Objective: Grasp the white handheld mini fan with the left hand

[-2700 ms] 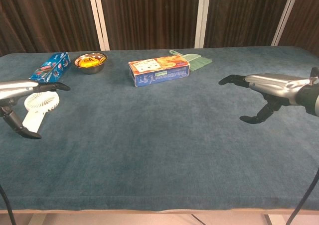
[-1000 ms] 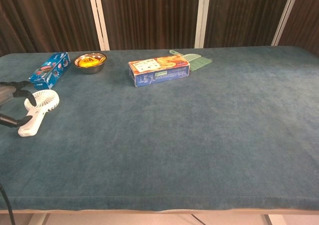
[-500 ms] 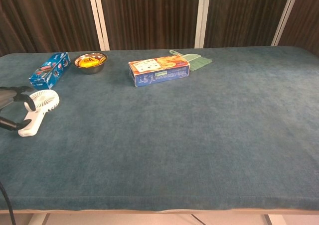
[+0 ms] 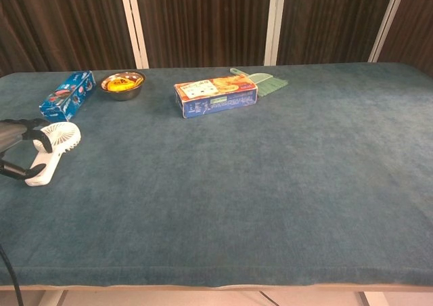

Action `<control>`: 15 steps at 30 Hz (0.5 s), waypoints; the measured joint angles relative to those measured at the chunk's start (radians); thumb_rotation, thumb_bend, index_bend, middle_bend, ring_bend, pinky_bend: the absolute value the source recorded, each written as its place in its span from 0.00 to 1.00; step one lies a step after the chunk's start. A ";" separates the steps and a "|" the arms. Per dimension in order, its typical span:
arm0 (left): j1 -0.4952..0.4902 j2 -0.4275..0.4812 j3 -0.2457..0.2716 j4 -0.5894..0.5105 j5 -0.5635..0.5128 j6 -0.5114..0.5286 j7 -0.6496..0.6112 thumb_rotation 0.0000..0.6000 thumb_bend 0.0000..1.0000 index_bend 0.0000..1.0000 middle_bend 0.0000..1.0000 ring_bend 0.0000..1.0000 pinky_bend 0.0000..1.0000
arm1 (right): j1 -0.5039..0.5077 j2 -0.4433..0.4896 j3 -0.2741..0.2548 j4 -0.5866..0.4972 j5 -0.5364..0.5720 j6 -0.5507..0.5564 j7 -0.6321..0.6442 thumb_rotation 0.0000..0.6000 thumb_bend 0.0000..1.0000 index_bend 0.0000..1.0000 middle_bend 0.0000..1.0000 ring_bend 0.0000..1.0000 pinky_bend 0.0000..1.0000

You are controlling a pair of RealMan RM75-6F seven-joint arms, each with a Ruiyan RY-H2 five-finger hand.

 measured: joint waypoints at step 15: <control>-0.007 0.003 0.015 -0.007 -0.063 -0.053 0.071 0.64 0.44 0.35 0.00 0.00 0.03 | -0.002 0.002 0.003 -0.004 -0.002 -0.007 -0.005 1.00 0.29 0.00 0.00 0.00 0.00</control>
